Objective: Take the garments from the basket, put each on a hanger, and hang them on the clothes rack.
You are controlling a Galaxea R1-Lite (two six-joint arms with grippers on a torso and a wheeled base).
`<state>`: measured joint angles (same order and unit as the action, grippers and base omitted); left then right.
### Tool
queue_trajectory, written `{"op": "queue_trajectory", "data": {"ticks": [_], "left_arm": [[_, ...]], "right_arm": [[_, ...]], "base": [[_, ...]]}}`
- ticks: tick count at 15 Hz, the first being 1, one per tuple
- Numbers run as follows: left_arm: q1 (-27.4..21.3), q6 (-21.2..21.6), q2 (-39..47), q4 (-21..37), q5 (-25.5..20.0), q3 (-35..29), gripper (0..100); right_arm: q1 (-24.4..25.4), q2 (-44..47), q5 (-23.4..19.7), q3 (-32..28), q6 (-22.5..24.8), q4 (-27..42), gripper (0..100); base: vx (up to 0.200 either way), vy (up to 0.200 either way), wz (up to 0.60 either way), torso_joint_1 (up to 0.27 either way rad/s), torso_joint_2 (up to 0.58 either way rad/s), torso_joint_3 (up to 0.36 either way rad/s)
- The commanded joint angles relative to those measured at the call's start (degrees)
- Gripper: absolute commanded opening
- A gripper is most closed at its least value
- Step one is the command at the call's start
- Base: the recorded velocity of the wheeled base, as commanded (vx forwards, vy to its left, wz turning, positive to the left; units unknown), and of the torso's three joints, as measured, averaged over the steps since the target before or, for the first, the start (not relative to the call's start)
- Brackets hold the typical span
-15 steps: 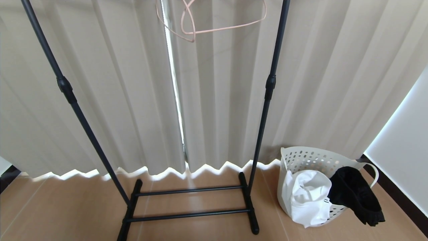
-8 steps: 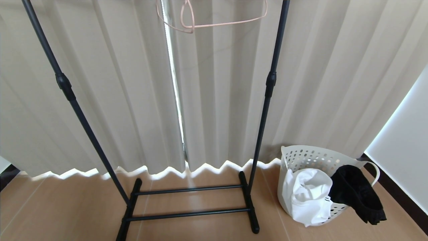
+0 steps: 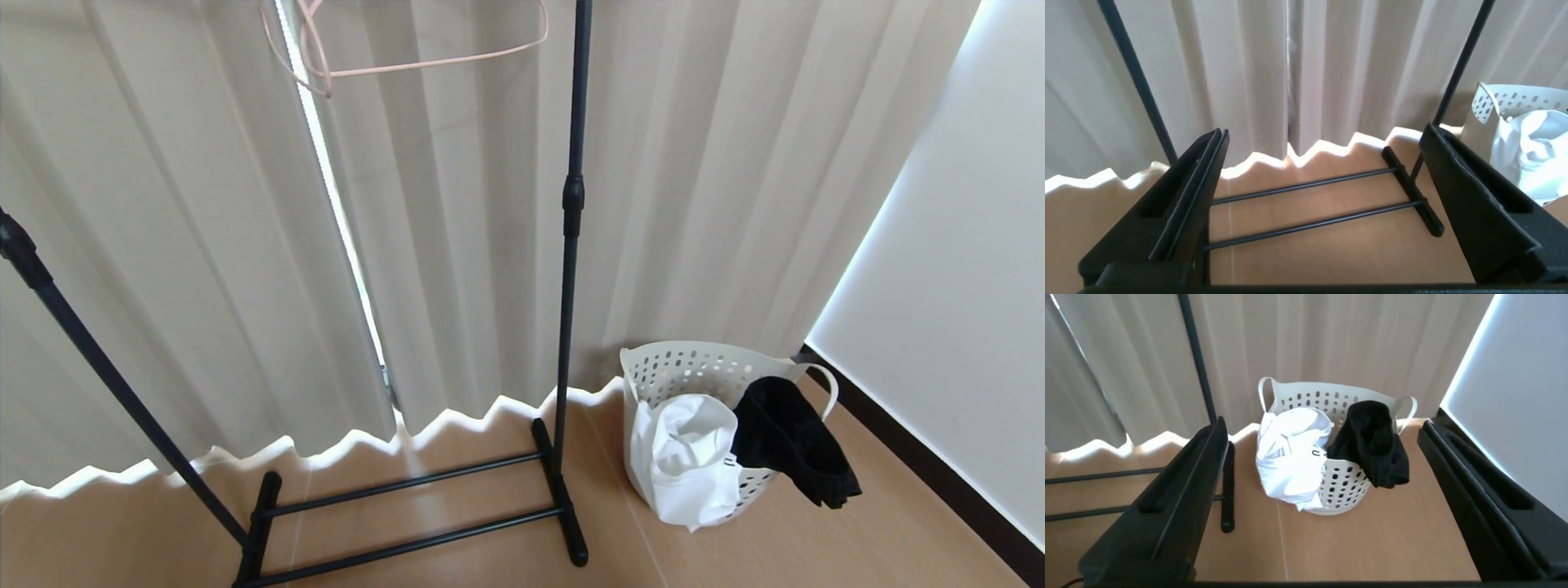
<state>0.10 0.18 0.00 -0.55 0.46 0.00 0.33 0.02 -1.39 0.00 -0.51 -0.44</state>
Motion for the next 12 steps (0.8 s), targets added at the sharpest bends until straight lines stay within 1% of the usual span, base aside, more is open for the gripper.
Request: {"op": "queue_trajectory", "data": {"ticks": [1,2,3,5,8,11,12], "left_arm": [[-0.01,-0.01,0.0,0.02,-0.02,0.0,100],[-0.01,-0.01,0.0,0.02,-0.11,0.0,100],[-0.01,0.08,0.0,0.02,-0.11,0.0,100],[-0.01,-0.01,0.09,0.02,-0.11,0.0,100],[-0.01,-0.01,0.0,0.02,-0.11,0.0,100],[-0.01,-0.01,0.0,0.02,-0.02,0.0,100],[-0.01,-0.01,0.0,0.02,0.06,0.0,100]], "right_arm": [[0.02,-0.02,-0.02,0.0,-0.02,-0.09,100],[0.02,-0.02,-0.02,0.0,-0.02,-0.09,100],[0.02,-0.02,-0.02,0.0,-0.02,-0.09,100],[0.02,-0.02,-0.02,0.0,-0.02,-0.18,100],[0.02,-0.02,-0.02,0.0,0.07,-0.09,100],[0.02,-0.02,-0.02,0.0,-0.02,-0.09,100],[0.02,-0.02,-0.02,0.0,-0.02,-0.09,100]], "base": [[0.0,0.0,0.0,0.0,0.0,0.0],[0.0,0.0,0.0,0.0,0.0,0.0],[0.0,-0.2,0.0,0.002,0.0,-0.002],[0.2,-0.2,0.0,0.002,0.0,0.002],[0.2,0.0,0.0,-0.002,0.0,0.004],[0.0,0.0,-0.6,0.006,0.0,-0.001],[0.0,0.0,0.0,0.0,0.0,0.0]]}}
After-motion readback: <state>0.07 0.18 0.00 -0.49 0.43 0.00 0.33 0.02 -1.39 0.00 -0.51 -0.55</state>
